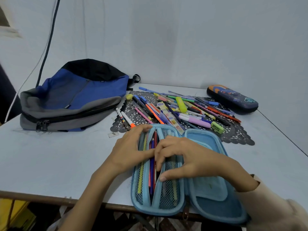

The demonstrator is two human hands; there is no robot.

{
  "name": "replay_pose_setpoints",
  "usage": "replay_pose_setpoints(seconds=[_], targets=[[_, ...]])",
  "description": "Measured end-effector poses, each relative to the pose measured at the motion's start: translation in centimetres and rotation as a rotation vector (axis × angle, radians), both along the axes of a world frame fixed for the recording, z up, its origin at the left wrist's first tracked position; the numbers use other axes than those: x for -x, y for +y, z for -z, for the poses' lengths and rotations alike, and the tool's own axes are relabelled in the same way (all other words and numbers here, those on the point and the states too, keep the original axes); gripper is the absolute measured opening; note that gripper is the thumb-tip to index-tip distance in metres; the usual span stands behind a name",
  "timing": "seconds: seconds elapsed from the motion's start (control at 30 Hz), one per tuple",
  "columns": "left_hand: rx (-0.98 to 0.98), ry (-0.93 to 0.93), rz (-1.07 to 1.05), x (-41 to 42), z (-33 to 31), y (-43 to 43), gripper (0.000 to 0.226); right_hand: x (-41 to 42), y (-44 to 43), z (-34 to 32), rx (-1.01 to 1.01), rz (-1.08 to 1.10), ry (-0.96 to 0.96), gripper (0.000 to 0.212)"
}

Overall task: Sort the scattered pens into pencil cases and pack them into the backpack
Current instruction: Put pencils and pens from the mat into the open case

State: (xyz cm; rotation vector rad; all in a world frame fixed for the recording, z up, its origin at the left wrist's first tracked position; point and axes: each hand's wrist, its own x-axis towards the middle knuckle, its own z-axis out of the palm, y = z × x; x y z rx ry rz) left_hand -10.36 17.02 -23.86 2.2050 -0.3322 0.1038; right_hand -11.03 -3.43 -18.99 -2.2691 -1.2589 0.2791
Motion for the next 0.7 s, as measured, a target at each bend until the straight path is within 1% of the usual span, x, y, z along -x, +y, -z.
replay_pose_setpoints(seconds=[0.13, 0.27, 0.33, 0.43, 0.53, 0.6, 0.67, 0.7], targets=[[0.126, 0.038, 0.054, -0.3, 0.0, 0.3, 0.075, -0.2, -0.3, 0.4, 0.031, 0.041, -0.086, 0.023], [0.146, 0.038, 0.039, -0.5, 0.3, 0.3, 0.074, -0.4, -0.7, 0.6, 0.051, 0.076, -0.122, 0.026], [0.151, 0.049, 0.024, -0.4, 0.5, 0.5, 0.069, -0.5, -0.9, 0.7, 0.062, 0.102, -0.141, 0.033], [0.072, 0.013, -0.037, 0.0, 0.4, 0.9, 0.065, -0.6, -0.9, 0.7, 0.105, 0.125, -0.172, 0.046], [-0.090, -0.114, -0.147, 0.5, -0.1, 0.8, 0.038, -0.5, -0.8, 0.6, 0.137, 0.129, -0.195, 0.048], [-0.173, -0.176, -0.196, 0.8, -0.7, 0.2, 0.025, -0.4, -0.7, 0.6, 0.150, 0.130, -0.215, 0.047], [-0.181, -0.201, -0.197, 0.7, -0.8, -0.4, 0.022, -0.4, -0.6, 0.6, 0.155, 0.134, -0.223, 0.046], [-0.142, -0.188, -0.185, 0.5, -0.6, -0.7, 0.022, -0.4, -0.6, 0.6, 0.155, 0.138, -0.220, 0.045]])
